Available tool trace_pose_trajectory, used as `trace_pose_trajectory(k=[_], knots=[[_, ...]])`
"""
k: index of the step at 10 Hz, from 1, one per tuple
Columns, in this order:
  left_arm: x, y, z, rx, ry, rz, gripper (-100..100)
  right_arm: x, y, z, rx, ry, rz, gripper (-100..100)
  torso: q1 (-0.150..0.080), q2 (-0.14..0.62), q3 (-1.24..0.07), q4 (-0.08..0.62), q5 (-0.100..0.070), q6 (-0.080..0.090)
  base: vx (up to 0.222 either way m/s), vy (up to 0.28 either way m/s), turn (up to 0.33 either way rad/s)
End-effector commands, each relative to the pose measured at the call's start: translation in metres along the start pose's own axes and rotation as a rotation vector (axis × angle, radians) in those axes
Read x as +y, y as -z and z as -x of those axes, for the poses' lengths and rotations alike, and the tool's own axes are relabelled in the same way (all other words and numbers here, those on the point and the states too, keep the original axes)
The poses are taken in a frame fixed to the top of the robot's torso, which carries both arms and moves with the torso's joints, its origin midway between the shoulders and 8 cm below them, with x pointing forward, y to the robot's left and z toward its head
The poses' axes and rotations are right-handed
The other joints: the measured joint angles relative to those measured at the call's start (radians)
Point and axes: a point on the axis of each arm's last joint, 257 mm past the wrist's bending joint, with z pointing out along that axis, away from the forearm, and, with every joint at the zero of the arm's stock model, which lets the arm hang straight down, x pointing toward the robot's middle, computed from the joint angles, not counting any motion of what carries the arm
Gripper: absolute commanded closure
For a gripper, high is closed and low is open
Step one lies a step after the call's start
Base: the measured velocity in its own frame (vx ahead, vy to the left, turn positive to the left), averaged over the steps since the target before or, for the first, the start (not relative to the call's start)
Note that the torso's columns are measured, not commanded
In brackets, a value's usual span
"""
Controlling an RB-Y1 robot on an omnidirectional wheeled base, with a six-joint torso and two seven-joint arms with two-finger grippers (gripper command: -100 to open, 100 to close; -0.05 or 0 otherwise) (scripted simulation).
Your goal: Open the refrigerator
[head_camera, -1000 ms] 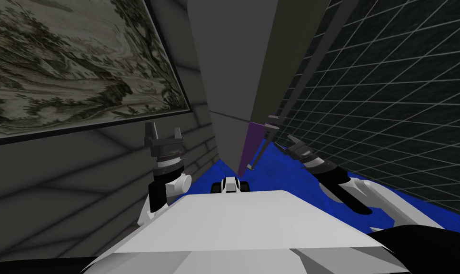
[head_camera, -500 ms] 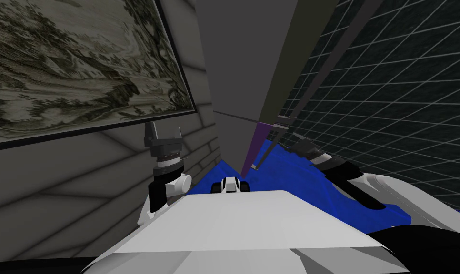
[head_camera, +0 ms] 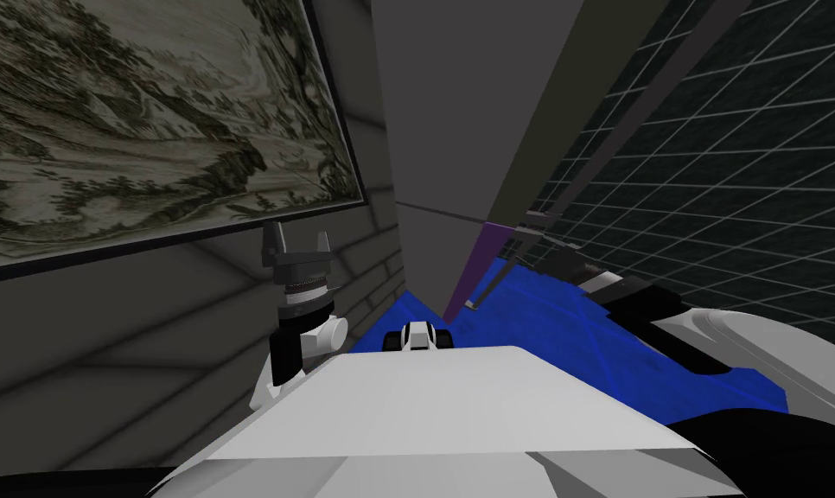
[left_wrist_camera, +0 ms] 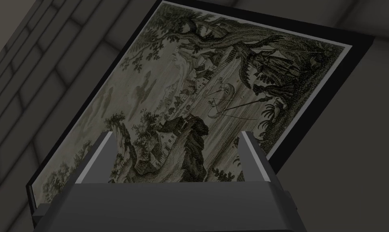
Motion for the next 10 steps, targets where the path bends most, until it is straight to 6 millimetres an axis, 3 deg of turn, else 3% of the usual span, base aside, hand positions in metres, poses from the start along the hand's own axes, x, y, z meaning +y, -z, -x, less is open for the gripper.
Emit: trace_pose_trajectory(k=[1,2,4,5,10], knots=[[0.000,0.000,0.000,0.000,0.000,0.000,0,-0.002,0.000,-0.003,0.007,0.006,-0.005,-100,0.000,0.000,0.000,0.000,0.000,-0.001,0.000,0.000,0.000],[0.000,0.000,0.000,0.000,0.000,0.000,0,-0.002,0.000,-0.003,0.007,0.005,-0.006,100,0.000,0.000,0.000,0.000,0.000,-0.001,0.003,-0.005,-0.016],[0.000,0.000,0.000,0.000,0.000,0.000,0,0.010,-0.003,0.017,-0.040,0.004,0.028,100,-0.004,-0.002,-0.001,-0.001,-0.001,-0.003,-0.014,-0.234,0.058],[0.000,0.000,0.000,0.000,-0.001,0.000,0,0.010,-0.003,0.017,-0.040,0.004,0.028,100,-0.009,-0.004,-0.003,-0.001,-0.003,-0.002,-0.065,-0.299,0.062],[0.000,0.000,0.000,0.000,-0.001,0.000,0,0.038,-0.007,0.058,-0.142,0.002,0.105,100,0.002,0.002,0.001,0.001,0.001,0.000,-0.079,-0.312,0.057]])
